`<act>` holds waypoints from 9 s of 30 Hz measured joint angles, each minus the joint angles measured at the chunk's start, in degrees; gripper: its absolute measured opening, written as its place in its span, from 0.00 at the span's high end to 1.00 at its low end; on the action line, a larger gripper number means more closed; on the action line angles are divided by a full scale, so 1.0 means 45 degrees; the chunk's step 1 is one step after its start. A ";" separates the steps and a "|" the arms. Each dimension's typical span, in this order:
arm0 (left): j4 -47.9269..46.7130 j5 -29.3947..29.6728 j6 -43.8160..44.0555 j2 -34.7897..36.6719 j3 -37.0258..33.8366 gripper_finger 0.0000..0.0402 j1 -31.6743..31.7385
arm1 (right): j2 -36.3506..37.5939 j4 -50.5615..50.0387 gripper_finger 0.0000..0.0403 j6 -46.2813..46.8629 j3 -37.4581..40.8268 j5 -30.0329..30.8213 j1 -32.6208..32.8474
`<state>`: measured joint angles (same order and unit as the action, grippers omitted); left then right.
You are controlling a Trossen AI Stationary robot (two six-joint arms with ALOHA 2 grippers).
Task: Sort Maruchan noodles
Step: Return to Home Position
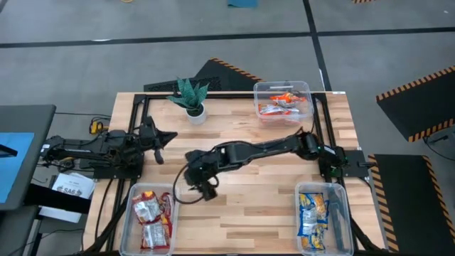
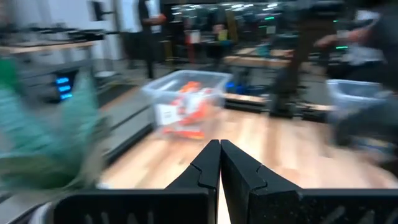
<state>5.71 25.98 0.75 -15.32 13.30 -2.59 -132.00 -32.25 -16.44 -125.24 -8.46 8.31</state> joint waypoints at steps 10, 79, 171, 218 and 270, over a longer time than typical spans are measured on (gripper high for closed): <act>0.0207 -0.1337 0.0090 -0.0003 0.0000 1.00 -0.0005 | 0.3077 -0.2969 0.87 0.0650 0.4226 0.1856 -0.0522; -0.0904 -0.3984 0.0277 0.1566 -0.2787 1.00 0.0015 | 2.8326 0.7797 0.98 0.4680 2.7727 -0.0322 -0.4299; -0.0587 -0.4023 0.0321 0.3319 -0.2871 1.00 -0.0335 | 2.9302 0.7738 0.91 0.4660 2.7751 0.0226 -0.1276; -0.0587 -0.4023 0.0316 0.3319 -0.2871 1.00 -0.0335 | 2.9302 0.7738 0.91 0.4660 2.7751 0.0226 -0.1281; -0.0589 -0.4020 0.0318 0.3321 -0.2873 1.00 -0.0335 | 2.9302 0.7738 0.91 0.4660 2.7751 0.0226 -0.1281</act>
<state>3.06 7.89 2.19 -0.37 0.37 -4.10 -0.14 2.57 4.54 -0.36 -7.44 2.55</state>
